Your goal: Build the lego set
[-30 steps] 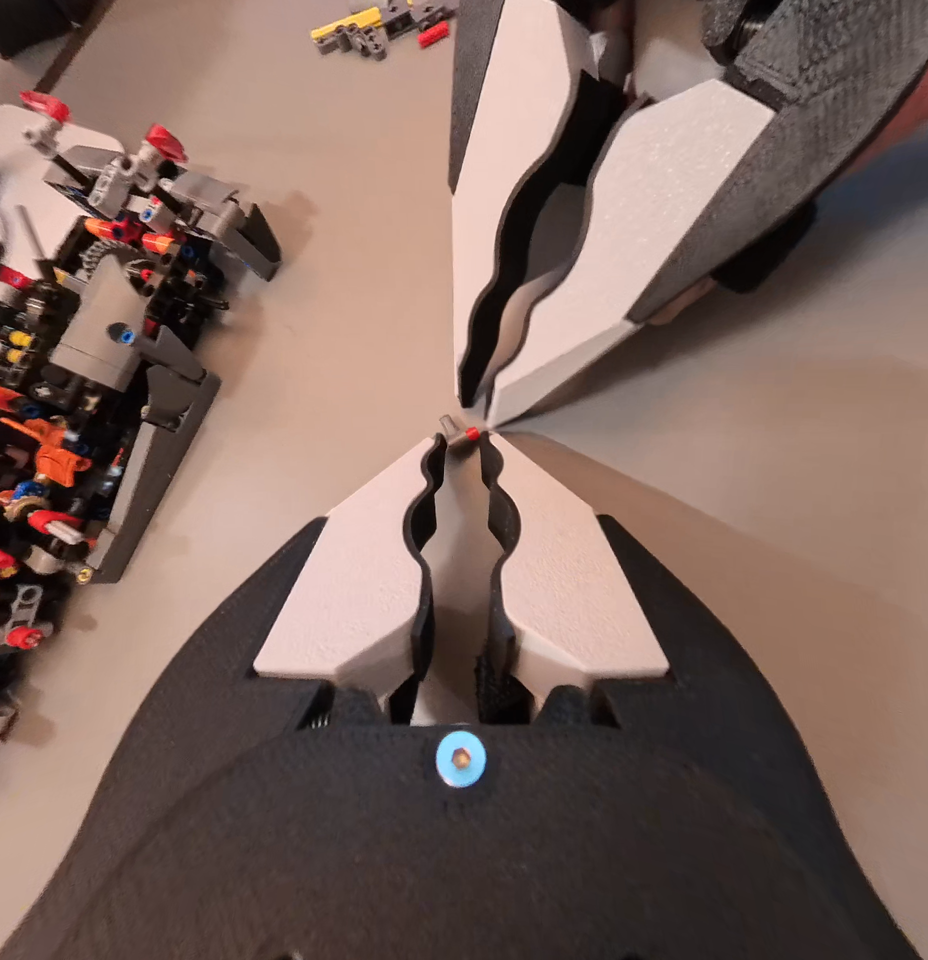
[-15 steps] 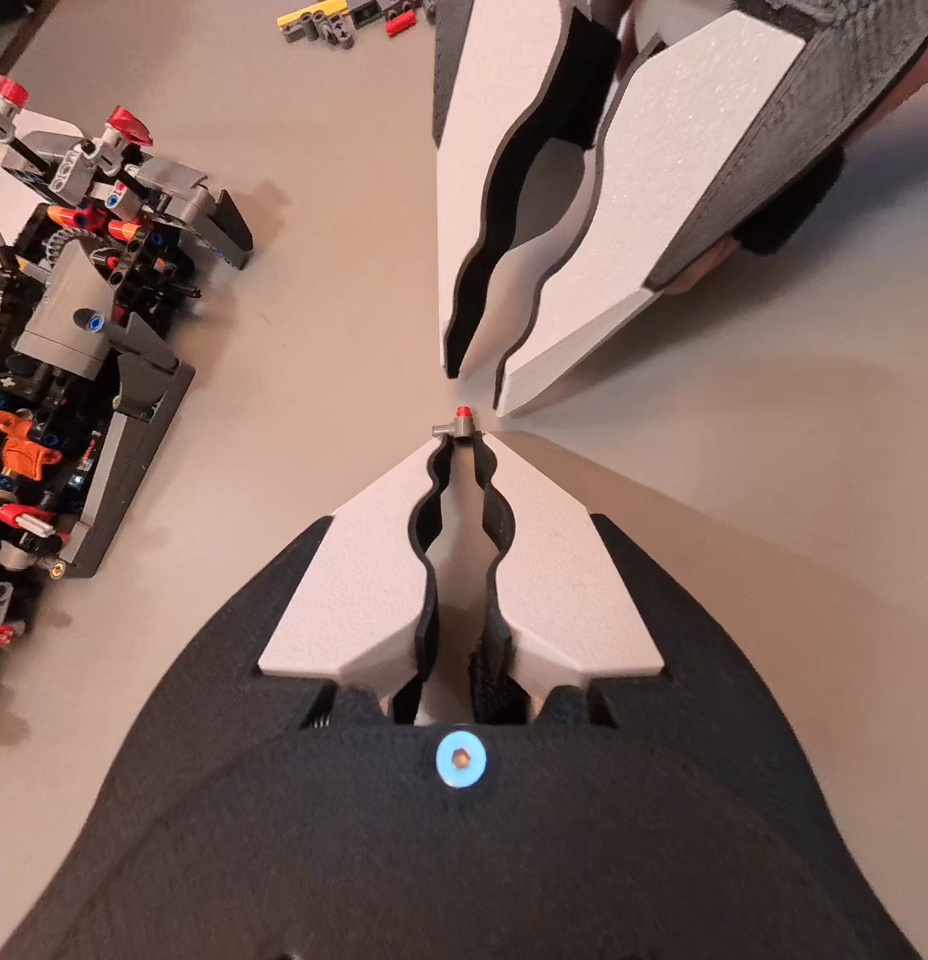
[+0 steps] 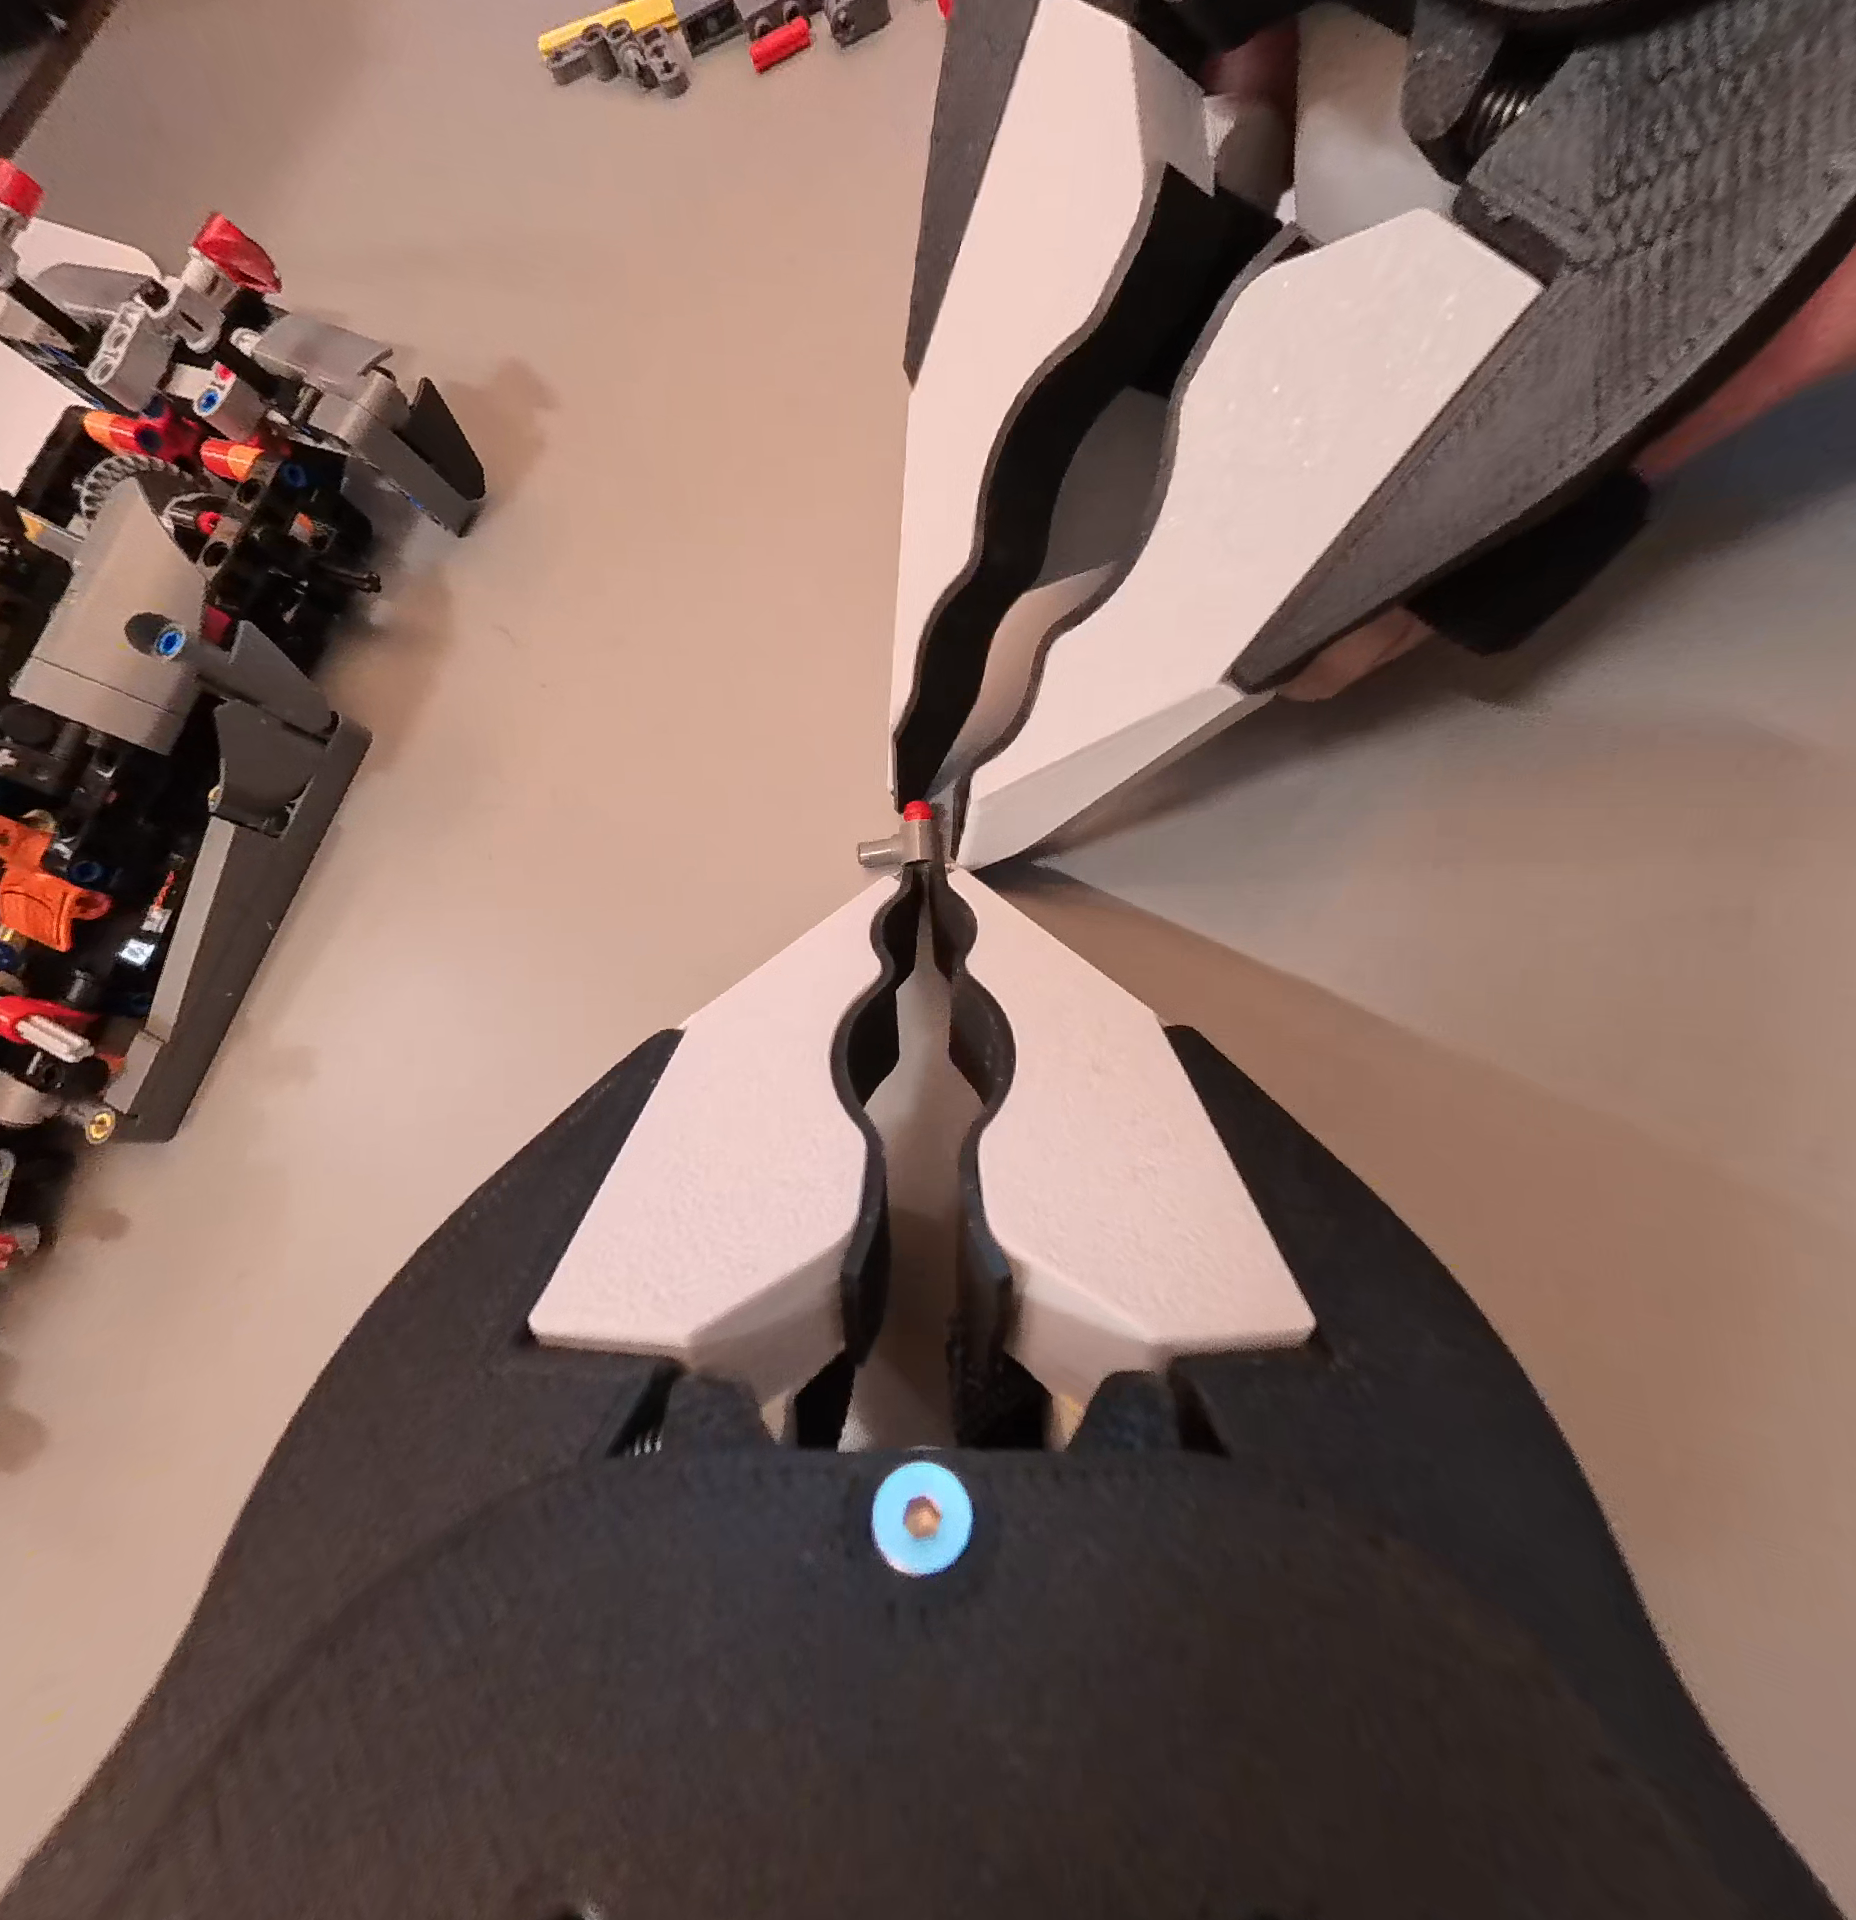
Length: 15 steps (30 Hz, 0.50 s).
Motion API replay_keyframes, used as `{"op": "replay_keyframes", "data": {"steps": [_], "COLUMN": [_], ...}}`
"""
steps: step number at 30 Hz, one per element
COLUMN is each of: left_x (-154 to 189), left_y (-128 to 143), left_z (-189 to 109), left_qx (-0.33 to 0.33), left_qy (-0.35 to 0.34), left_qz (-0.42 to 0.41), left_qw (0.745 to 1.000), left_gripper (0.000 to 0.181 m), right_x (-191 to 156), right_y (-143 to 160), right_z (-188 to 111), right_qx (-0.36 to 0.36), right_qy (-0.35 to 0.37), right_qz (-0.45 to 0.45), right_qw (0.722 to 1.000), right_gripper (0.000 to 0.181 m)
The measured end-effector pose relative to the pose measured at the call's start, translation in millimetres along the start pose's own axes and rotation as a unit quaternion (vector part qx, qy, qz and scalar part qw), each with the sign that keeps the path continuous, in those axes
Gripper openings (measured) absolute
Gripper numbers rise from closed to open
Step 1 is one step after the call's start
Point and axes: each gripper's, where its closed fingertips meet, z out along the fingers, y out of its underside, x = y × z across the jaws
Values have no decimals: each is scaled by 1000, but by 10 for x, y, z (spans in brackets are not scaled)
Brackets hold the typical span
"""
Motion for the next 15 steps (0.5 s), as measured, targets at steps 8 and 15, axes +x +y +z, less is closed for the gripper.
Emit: {"op": "replay_keyframes", "data": {"steps": [8, 15], "left_x": [-5, -97], "left_y": [-38, -52], "left_z": [-97, -147], "left_qx": [26, 24], "left_qy": [11, 54], "left_qz": [26, 78], "left_qw": [999, 995], "left_gripper": [8, 12], "right_x": [-1, -15], "right_y": [3, 0], "right_z": [-3, 1], "right_qx": [4, 4], "right_qy": [-13, -33], "right_qz": [-13, -25], "right_qw": [1000, 999], "right_gripper": [4, 3]}}
